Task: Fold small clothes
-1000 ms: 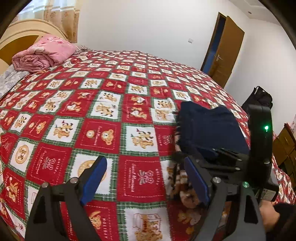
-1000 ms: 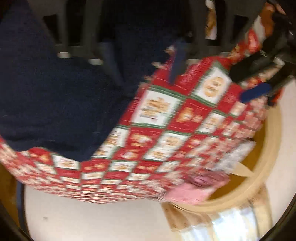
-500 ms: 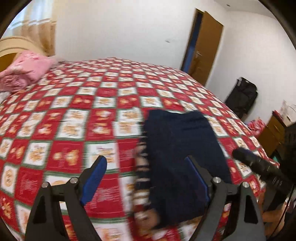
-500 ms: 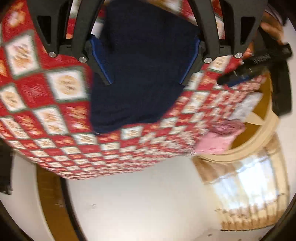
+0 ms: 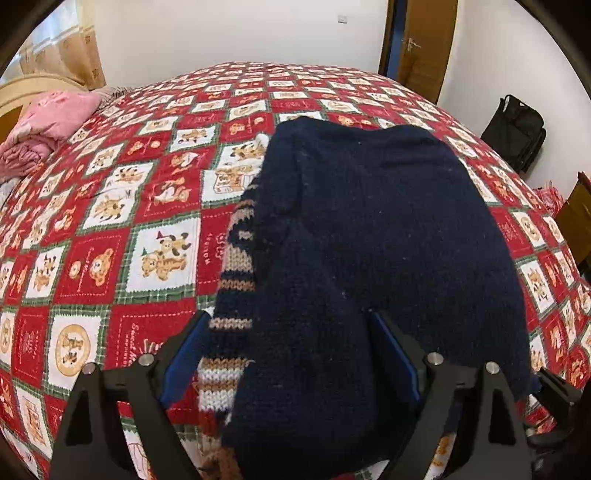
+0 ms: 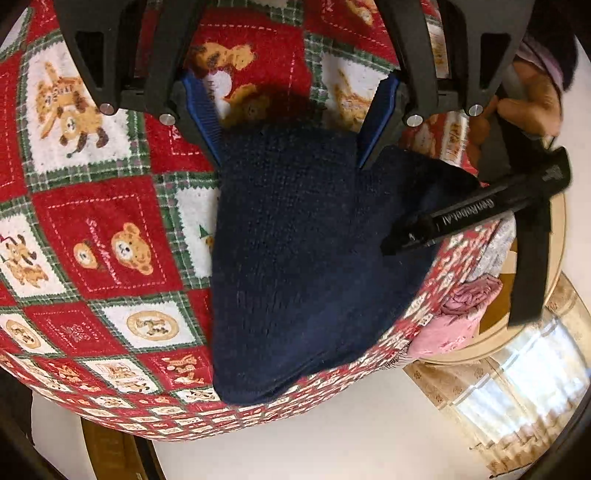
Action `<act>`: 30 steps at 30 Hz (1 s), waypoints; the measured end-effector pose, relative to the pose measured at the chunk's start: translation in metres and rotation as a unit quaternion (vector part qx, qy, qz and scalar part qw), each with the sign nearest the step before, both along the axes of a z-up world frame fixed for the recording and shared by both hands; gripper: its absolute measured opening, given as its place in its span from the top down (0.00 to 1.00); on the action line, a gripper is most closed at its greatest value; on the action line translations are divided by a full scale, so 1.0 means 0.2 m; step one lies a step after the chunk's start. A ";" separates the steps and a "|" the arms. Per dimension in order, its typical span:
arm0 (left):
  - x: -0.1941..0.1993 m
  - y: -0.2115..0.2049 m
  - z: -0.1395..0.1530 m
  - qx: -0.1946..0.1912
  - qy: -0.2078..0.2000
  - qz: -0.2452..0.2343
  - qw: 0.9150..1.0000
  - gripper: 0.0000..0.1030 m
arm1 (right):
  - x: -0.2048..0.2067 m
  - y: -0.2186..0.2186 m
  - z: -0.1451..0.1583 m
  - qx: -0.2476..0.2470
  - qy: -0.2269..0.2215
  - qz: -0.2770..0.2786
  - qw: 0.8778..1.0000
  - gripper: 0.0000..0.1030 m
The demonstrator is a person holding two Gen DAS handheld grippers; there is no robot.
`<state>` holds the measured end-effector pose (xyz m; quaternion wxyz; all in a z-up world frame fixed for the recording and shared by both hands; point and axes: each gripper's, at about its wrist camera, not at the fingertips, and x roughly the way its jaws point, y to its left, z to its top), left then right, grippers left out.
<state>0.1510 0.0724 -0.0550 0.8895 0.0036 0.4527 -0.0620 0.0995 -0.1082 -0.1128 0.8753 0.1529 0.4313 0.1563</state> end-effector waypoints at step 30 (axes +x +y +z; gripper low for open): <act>0.31 0.14 -0.16 -0.206 0.111 0.001 0.972 0.00 | 0.40 -0.13 -0.08 0.143 0.018 -0.014 0.989 0.28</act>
